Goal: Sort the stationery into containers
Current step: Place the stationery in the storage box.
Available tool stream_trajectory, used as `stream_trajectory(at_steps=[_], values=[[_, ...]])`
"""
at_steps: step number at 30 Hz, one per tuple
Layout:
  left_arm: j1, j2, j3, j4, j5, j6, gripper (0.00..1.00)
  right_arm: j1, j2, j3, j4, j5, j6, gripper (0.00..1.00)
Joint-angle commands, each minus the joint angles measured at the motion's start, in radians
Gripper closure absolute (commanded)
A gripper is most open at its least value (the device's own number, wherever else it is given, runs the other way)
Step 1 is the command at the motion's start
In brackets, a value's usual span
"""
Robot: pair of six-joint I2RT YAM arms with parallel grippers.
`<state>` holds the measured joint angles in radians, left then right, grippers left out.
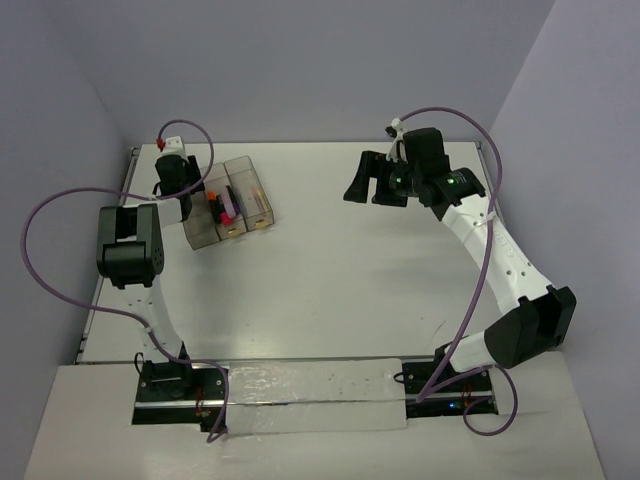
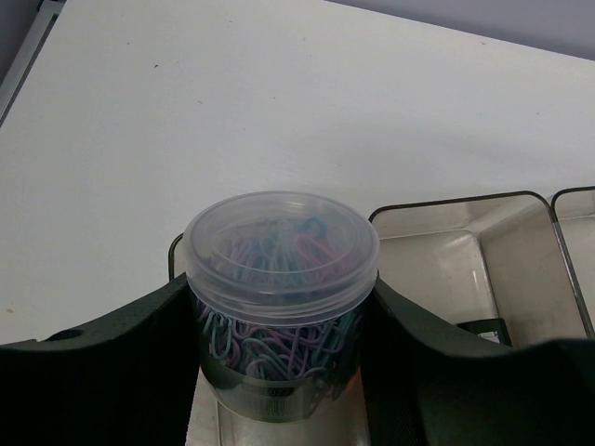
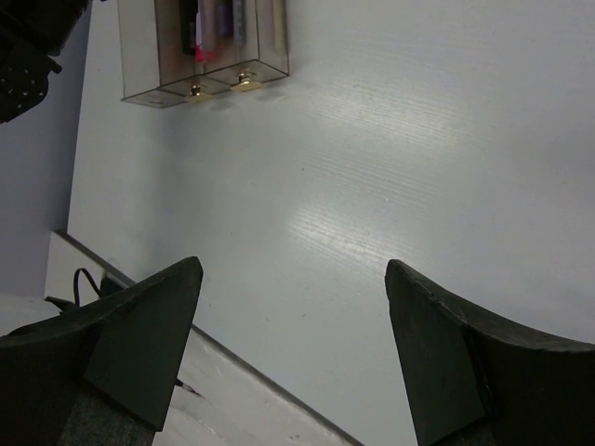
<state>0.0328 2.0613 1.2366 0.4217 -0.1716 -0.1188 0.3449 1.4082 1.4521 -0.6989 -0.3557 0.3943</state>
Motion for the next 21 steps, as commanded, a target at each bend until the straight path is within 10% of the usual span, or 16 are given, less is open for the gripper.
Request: stream_trajectory(at_steps=[1, 21], values=[[-0.006, -0.013, 0.023, 0.007, -0.017, -0.007, 0.45, -0.012, -0.037, 0.033, -0.005, 0.000, -0.020, 0.13], [-0.007, -0.006, 0.040, -0.020, -0.036, -0.019, 0.35, -0.017, -0.045, 0.030, -0.008, 0.000, -0.028, 0.13]])
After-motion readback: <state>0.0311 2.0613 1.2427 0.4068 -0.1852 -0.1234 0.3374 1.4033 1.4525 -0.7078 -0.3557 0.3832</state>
